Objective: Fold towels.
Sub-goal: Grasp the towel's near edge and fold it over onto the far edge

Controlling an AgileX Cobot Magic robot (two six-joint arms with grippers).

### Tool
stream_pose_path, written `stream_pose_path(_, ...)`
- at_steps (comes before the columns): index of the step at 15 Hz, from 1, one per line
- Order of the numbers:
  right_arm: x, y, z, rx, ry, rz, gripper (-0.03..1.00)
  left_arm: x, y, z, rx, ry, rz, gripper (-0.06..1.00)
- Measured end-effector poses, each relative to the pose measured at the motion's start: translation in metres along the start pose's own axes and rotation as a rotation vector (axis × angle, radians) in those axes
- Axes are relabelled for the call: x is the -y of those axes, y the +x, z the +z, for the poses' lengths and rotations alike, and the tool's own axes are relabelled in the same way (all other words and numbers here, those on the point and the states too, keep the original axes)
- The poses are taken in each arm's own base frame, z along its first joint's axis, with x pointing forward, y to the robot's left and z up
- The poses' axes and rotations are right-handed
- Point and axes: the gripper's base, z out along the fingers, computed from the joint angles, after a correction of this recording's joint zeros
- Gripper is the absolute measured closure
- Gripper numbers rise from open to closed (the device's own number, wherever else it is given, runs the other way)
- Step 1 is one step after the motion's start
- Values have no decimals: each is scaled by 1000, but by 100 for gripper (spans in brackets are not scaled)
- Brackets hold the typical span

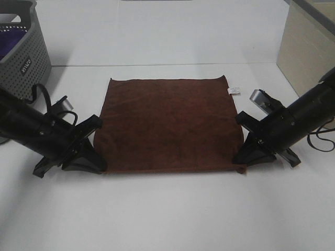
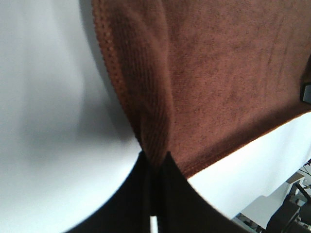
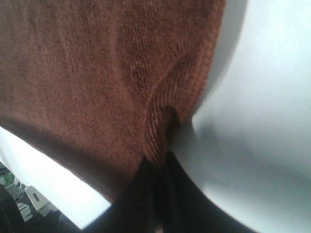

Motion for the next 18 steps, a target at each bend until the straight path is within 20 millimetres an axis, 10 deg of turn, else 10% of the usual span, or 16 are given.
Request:
stream_pose_path(6, -5, 44, -3, -54, 8, 74, 97, -14, 46, -7, -79, -25, -90, 94)
stream_pose_path(18, -62, -85, -82, 215, 38, -139, 97, 67, -77, -46, 188, -8, 111, 94)
